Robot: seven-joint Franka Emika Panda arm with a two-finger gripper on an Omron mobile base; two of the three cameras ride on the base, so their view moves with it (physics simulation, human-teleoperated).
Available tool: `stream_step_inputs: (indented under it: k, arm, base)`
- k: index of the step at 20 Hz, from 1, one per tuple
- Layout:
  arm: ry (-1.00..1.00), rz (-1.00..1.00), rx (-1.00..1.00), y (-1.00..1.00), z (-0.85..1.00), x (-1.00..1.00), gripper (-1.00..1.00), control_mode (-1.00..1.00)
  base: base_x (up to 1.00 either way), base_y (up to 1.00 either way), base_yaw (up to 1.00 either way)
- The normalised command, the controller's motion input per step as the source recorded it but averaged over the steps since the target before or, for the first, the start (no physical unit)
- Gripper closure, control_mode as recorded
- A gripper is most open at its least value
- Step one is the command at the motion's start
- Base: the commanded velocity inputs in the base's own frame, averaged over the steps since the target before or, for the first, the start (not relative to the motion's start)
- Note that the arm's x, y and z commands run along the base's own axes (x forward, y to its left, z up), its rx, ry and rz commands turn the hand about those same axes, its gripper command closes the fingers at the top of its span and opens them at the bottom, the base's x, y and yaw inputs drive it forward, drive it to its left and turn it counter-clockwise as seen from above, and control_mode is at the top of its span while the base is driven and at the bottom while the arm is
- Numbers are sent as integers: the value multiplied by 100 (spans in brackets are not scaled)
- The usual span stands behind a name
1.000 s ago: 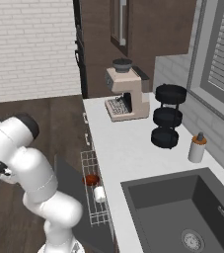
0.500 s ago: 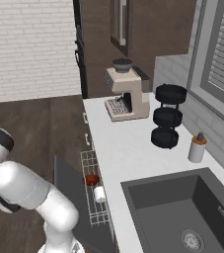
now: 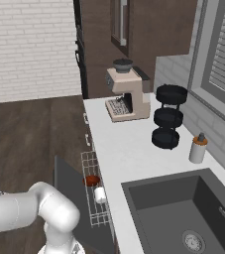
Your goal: Pick up the cup and bowl from the counter, place them in the dishwasher, and close the dishwasher door.
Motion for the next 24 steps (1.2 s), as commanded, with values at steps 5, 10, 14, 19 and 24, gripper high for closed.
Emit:
stream_step_inputs:
  k: [5,10,14,19,24]
  arm:
    - [0,-7,-22,97,6,0,-100,-100]
    - [0,-10,-37,83,-33,22,-100,-100]
    - [0,-11,-42,55,-73,41,-100,-100]
    - [0,-15,-36,17,-77,72,-100,-100]
    - [5,-17,-26,0,-78,92,-100,-100]
  base:
    - [0,0,0]
    - [0,0,0]
    - [0,0,0]
    - [0,0,0]
    - [0,0,0]
